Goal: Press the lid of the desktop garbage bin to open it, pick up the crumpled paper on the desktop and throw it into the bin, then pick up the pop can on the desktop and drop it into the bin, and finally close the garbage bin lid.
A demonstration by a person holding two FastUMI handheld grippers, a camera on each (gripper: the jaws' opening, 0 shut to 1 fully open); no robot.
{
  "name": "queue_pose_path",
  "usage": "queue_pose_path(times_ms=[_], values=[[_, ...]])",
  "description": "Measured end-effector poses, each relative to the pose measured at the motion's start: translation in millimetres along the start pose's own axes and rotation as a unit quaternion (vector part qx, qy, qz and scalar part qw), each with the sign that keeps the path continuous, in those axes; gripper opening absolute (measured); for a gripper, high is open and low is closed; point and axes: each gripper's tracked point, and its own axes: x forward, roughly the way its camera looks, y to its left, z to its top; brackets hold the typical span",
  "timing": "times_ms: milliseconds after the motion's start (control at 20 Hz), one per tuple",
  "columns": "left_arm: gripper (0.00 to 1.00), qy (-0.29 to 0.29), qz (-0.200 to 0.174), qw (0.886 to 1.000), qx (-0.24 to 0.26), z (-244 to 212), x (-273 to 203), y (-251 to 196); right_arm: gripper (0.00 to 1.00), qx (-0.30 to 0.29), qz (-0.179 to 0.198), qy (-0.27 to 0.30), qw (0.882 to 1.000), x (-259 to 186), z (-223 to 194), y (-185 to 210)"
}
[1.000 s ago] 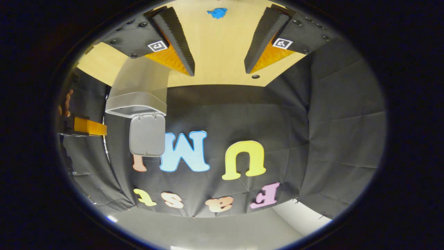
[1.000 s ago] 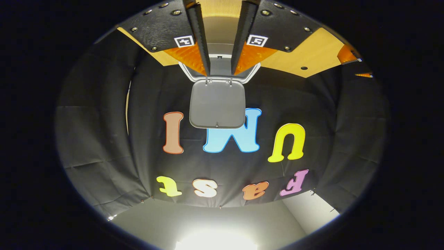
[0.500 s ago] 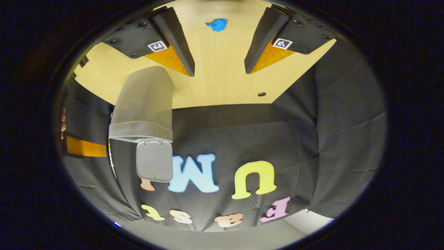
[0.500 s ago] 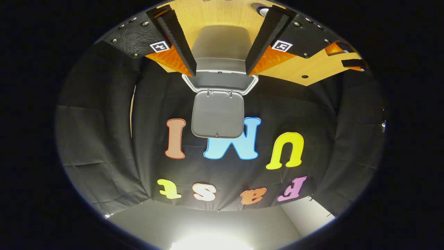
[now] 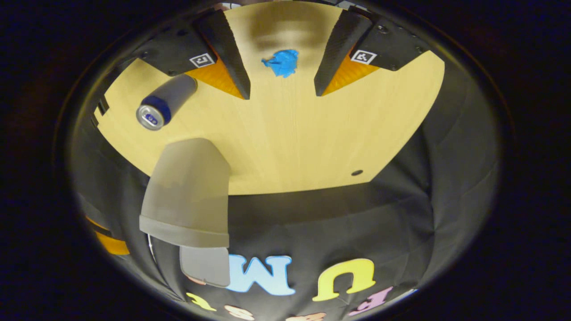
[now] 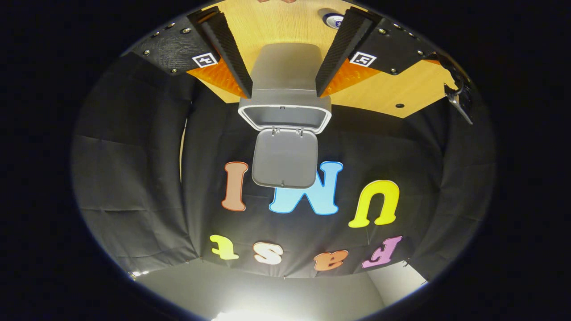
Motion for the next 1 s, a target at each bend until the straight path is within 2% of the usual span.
queue_pose_path(times_ms=[150, 200, 250, 400, 750, 850, 1000], values=[[0.99, 0.029, -0.021, 0.999, 0.011, -17, 13, 2, 0.92, 0.002, -0.015, 0.023, 1.0, -8, -11, 10], [0.92, 0.036, -0.025, 0.999, 0.016, -25, 19, 2, 0.92, 0.004, -0.015, 0.03, 0.999, -11, -14, 14], [0.95, 0.042, -0.029, 0.998, 0.023, -30, 23, 3, 0.92, 0.006, -0.014, 0.034, 0.999, -13, -15, 19], [0.95, 0.062, -0.037, 0.997, 0.027, -47, 32, 0, 0.92, -0.002, -0.009, 0.031, 0.999, -15, -11, 25], [0.91, 0.107, -0.022, 0.994, 0.004, -76, 34, -1, 0.92, -0.018, 0.009, 0.002, 1.0, -14, 9, 14], [0.78, 0.098, -0.018, 0.995, 0.002, -74, 38, -5, 0.92, -0.022, 0.013, 0.002, 1.0, -14, 7, 5], [0.65, 0.088, -0.016, 0.996, 0.008, -71, 41, -9, 0.92, -0.018, 0.01, 0.006, 1.0, -15, 0, -8]])
